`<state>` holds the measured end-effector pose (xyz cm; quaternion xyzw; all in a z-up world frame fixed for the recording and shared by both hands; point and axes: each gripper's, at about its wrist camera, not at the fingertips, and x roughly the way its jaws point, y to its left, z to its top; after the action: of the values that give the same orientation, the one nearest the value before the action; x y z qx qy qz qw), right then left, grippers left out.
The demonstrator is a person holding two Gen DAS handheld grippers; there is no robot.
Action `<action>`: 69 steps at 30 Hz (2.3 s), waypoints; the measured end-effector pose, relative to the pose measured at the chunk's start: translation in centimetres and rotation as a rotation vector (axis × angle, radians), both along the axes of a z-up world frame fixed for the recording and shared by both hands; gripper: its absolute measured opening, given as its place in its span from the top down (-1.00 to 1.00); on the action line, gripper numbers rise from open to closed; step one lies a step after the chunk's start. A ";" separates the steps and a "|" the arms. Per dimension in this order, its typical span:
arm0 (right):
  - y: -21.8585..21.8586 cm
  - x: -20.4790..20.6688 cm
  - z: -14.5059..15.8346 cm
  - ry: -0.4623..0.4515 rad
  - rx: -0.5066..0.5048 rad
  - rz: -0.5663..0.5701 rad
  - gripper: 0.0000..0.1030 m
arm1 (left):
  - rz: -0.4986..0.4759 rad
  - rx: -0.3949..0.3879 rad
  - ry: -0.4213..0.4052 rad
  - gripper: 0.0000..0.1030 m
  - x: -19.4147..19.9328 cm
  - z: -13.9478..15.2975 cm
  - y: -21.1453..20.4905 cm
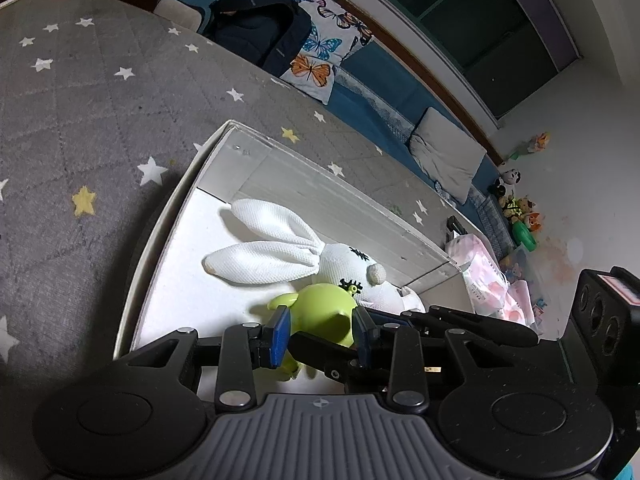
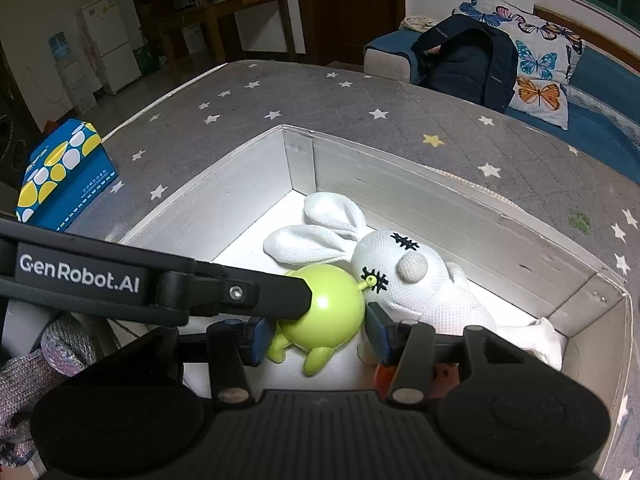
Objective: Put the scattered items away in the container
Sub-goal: 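Lower the alien into the box and open the left gripper, then move the left gripper to the black-haired doll in red outfit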
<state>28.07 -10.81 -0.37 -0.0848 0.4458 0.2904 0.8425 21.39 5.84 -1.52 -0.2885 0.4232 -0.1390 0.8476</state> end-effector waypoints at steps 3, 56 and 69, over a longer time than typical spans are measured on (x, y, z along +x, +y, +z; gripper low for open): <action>-0.2 -0.1 0.1 -0.002 0.005 -0.005 0.03 | 0.001 0.002 -0.009 0.31 -0.1 0.2 0.1; -1.3 -15.7 0.4 -0.081 0.188 -0.004 -0.76 | 0.090 -0.048 -0.079 0.31 -13.8 0.1 5.1; 0.6 -15.0 -1.0 -0.046 0.185 -0.035 -0.77 | 0.124 -0.113 -0.057 0.31 -14.1 -1.4 6.2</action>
<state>13.06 -10.18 -1.36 -0.0057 0.3990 0.3136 0.8616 7.25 12.04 -2.93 -0.3574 0.3715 -0.1184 0.8486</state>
